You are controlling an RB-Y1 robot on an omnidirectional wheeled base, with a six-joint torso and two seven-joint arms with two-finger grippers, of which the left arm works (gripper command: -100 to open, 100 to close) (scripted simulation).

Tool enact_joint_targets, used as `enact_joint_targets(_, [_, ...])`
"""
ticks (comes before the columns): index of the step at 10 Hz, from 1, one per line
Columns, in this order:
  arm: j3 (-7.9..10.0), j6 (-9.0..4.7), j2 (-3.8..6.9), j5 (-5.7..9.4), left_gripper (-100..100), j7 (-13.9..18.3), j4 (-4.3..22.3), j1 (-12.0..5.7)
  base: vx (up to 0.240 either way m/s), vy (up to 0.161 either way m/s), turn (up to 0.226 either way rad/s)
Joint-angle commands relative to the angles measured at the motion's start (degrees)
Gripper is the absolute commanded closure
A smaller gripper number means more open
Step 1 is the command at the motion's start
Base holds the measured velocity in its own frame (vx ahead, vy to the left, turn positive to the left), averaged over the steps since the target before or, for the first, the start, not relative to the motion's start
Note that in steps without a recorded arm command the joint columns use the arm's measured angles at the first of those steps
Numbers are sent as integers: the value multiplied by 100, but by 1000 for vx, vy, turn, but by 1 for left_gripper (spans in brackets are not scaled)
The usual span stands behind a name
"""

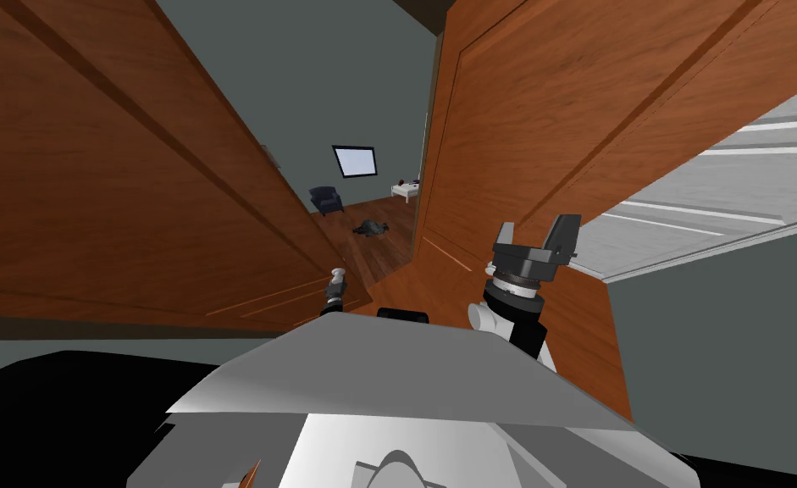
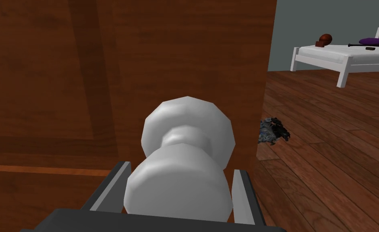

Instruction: Pull the door open

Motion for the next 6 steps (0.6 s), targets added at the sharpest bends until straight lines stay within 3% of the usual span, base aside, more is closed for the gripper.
enact_joint_targets(1, [-105,-20,66,-34,100,122,-33,83,-184,-1,-104])
enact_joint_targets(6, [-499,-149,374,-186,100,601,-87,235,-247,-3,-142])
